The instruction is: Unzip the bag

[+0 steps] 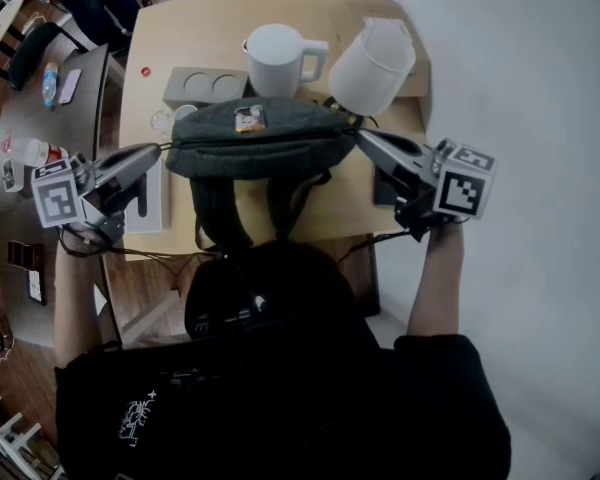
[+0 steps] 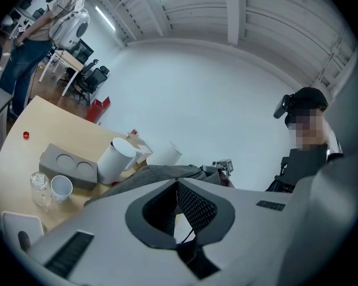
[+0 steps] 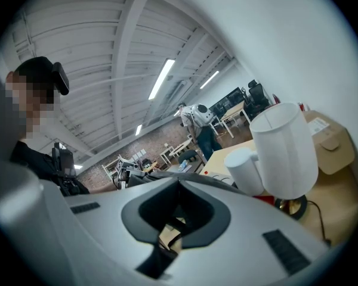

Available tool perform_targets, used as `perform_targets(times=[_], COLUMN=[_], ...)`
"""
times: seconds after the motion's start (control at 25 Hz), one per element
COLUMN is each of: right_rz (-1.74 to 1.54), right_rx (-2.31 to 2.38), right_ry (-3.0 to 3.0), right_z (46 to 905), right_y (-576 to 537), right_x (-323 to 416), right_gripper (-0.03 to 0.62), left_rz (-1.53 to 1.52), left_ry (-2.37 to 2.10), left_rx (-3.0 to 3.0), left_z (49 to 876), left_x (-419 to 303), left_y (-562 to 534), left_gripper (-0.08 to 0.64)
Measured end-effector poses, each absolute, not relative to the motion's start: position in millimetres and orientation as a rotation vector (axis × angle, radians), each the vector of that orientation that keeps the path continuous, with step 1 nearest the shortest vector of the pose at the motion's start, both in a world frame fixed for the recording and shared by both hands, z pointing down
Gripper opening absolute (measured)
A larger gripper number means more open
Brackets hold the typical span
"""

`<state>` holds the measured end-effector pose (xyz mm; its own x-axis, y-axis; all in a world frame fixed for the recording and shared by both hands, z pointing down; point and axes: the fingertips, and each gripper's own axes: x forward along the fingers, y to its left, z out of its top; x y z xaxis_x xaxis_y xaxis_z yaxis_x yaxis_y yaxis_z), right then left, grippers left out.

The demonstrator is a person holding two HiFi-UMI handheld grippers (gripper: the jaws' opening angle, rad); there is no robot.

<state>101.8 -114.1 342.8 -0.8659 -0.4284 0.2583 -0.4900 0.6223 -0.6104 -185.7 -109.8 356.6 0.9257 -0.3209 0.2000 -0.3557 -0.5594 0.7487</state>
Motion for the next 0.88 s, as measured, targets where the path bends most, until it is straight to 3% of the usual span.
perform_targets(times=[0.88], right_rz=[1.101], right_rx=[0.840], right_ry=[-2.739], right_z=[355], right_y=[-122], right_x=[119], right_gripper=[0.009], left_rz=[0.043], left_ry=[-0.548], left_rx=[2.179], left_z=[373], left_x=[-207], left_y=[-120], left_gripper=[0.003])
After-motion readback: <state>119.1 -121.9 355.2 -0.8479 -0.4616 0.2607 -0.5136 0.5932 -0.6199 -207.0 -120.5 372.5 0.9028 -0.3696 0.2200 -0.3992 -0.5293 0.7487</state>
